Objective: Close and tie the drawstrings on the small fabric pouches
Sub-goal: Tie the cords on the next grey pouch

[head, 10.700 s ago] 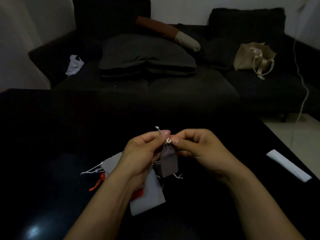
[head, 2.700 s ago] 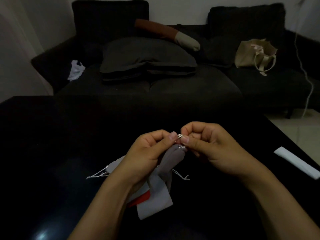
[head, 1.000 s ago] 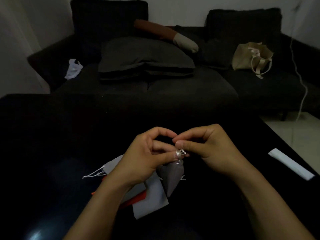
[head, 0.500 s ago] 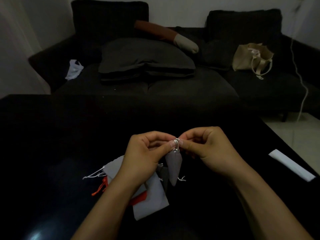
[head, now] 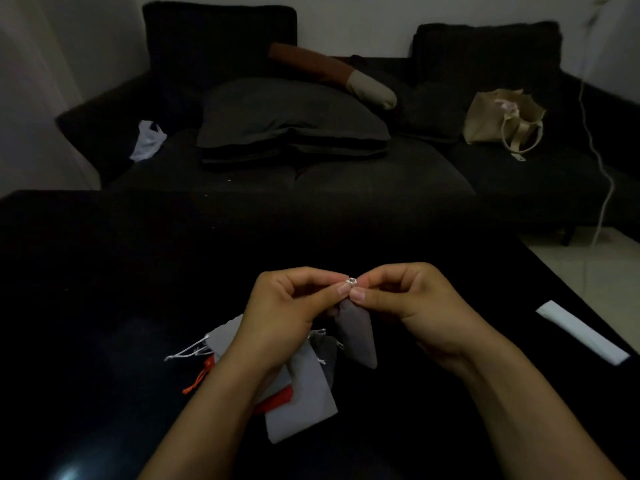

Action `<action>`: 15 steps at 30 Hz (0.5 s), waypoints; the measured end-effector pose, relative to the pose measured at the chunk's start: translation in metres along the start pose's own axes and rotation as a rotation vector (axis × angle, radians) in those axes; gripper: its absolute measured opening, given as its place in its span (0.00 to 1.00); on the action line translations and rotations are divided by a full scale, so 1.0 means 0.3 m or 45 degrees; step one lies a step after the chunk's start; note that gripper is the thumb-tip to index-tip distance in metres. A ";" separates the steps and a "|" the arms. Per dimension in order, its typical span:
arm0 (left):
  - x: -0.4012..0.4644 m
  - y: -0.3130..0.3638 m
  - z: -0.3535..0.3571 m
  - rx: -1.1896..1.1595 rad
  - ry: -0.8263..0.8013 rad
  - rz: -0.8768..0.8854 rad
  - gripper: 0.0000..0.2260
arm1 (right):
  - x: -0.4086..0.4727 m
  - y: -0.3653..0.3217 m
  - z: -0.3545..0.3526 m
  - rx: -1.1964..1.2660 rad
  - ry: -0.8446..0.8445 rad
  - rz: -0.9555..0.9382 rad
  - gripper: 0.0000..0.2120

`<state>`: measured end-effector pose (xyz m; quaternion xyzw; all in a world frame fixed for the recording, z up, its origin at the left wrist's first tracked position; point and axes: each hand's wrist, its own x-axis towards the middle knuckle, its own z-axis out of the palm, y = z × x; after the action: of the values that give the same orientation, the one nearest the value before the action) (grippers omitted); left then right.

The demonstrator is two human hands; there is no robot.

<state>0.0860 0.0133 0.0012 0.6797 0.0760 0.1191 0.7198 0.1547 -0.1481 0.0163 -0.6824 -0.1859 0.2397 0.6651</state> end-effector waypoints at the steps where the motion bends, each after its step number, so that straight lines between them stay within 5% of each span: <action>1: 0.001 0.004 -0.007 -0.048 -0.037 -0.050 0.06 | -0.001 -0.001 -0.005 0.029 -0.040 0.025 0.07; 8: 0.003 0.014 -0.012 -0.229 -0.116 -0.133 0.09 | -0.004 -0.003 -0.014 0.105 -0.235 0.112 0.06; 15: 0.001 0.016 -0.009 0.047 -0.052 0.279 0.06 | -0.003 -0.006 -0.010 0.162 -0.298 0.131 0.08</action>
<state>0.0852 0.0162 0.0057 0.6994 -0.0113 0.1819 0.6911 0.1558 -0.1511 0.0181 -0.6149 -0.2116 0.3628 0.6675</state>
